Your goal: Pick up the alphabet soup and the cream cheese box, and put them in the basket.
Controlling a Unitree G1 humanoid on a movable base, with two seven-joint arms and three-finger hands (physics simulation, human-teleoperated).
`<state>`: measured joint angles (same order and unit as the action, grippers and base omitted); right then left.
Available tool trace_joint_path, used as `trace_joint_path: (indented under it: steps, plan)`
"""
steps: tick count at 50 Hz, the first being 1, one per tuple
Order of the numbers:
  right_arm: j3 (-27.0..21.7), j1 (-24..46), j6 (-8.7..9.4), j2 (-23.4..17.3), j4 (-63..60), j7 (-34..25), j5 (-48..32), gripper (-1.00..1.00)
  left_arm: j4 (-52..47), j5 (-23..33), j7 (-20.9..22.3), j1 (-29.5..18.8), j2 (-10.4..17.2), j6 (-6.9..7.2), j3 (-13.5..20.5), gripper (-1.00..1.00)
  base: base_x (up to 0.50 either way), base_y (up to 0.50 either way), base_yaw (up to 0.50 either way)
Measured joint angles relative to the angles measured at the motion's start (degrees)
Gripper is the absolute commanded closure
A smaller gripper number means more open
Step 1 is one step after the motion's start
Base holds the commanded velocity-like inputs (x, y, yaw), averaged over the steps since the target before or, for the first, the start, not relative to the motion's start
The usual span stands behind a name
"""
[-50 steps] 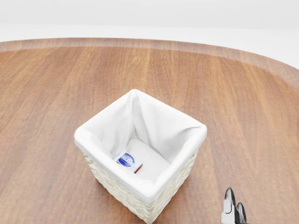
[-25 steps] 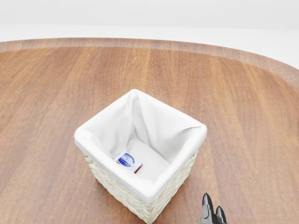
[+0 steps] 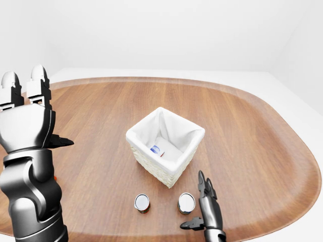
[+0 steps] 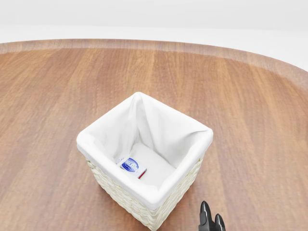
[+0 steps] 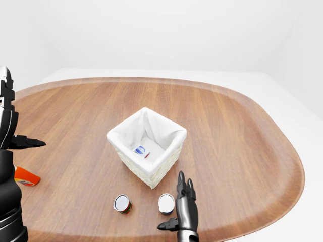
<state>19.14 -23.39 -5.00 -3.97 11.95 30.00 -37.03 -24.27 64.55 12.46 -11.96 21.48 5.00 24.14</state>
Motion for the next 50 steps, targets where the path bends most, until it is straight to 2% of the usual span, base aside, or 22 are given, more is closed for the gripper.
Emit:
trace_joint_path:
  steps: [14, 39, 40, 41, 50]
  plan:
    - [-2.0, 4.1, 0.00, 2.2, 5.2, 0.0, -0.9, -1.00, -0.1, 0.0, 0.0, 0.0, -0.1, 0.00, 0.0, -1.00, 0.00, 0.00, 0.00]
    - [-2.2, 8.8, 0.00, 4.6, 13.0, 0.0, -3.3, -1.00, 0.0, -0.3, 0.1, 0.0, 0.1, 0.00, 0.1, -1.00, 0.00, 0.00, 0.00]
    - [-2.2, 8.9, 0.00, 4.7, 13.4, 0.0, -3.4, -0.26, 0.0, -0.3, 0.1, 0.0, 0.1, 0.00, 0.1, -1.00, 0.00, 0.00, 0.00]
    - [-2.3, 9.1, 0.00, 4.7, 13.7, 0.0, -3.5, 1.00, 0.0, -0.3, 0.1, 0.0, 0.1, 0.00, 0.1, -1.00, 0.00, 0.00, 0.00]
    - [-2.2, 10.5, 0.00, 5.4, 16.1, 0.0, -3.8, 1.00, 0.0, -0.4, 0.0, 0.0, 0.0, 0.00, 0.1, -1.00, 0.00, 0.00, 0.00]
